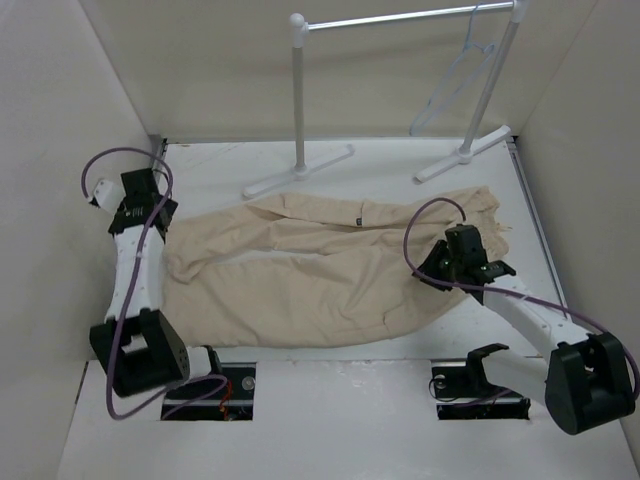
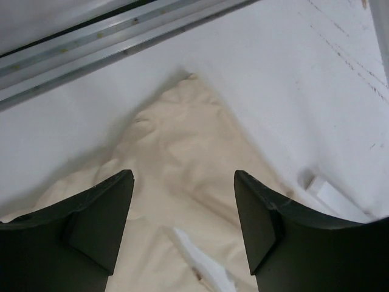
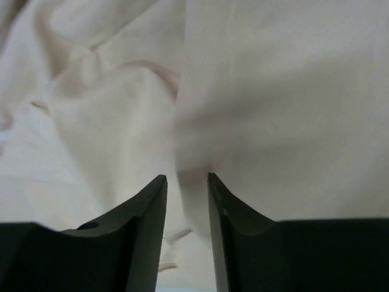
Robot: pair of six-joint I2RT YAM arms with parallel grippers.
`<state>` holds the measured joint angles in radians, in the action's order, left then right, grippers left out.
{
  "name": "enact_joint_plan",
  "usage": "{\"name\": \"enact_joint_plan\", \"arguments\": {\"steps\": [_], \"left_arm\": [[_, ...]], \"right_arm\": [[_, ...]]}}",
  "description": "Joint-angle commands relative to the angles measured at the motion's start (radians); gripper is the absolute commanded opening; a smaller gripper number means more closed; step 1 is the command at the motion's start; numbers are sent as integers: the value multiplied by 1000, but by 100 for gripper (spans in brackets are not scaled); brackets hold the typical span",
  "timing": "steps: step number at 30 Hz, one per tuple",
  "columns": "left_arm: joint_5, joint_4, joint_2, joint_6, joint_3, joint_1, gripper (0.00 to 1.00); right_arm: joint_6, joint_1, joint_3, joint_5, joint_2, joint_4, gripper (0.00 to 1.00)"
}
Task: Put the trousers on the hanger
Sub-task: Flatten out the trousers at the center of the board.
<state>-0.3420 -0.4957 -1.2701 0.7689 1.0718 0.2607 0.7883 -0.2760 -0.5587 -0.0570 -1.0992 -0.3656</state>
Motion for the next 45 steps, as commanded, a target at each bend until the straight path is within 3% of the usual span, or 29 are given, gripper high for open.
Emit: {"name": "enact_joint_plan", "arguments": {"steps": [1,3,6,7,10,12,15,17,27,30,32,34,37,38,41,45], "left_arm": [[55,-12,-206,-26,77,-19,65],[55,6,-306,-26,118,-19,65],[54,25,-432,-23,190,-19,65],[54,26,-472,-25,215,-19,65],[52,28,-567,-28,275,-19,60],[44,37,-609,-29,296,-19,49],[43,68,-644,-28,321,-16,21],[40,88,-667,-29,361,-16,11],[31,77,-908,-62,761,-19,2],[47,31,-969,-71,901,-19,3],[76,-27,-947,-65,916,-19,10],[106,-44,-850,-63,810,-30,24],[72,5,-663,-39,544,-38,53],[61,14,-617,-31,477,-34,57],[54,11,-571,-28,380,-22,63],[55,11,-630,-31,373,-21,65]], "right_arm": [[-17,-2,-82,-7,27,5,24],[-32,-2,-112,-9,25,-13,15],[-49,-12,-148,2,25,-42,17],[-52,-16,-155,8,24,-50,21],[-54,-18,-142,37,9,-56,48],[-46,-15,-124,54,-8,-67,57],[-41,-12,-104,68,-48,-93,59],[-29,-15,-96,77,-68,-125,59],[153,-215,-53,152,1,-251,62],[199,-263,-64,183,16,-300,63],[212,-280,-75,209,47,-320,63],[204,-283,-87,224,64,-335,64],[187,-283,-89,230,71,-328,65],[181,-283,-86,227,68,-319,65],[161,-297,-70,214,50,-280,66],[157,-324,-46,186,45,-245,69]]}}
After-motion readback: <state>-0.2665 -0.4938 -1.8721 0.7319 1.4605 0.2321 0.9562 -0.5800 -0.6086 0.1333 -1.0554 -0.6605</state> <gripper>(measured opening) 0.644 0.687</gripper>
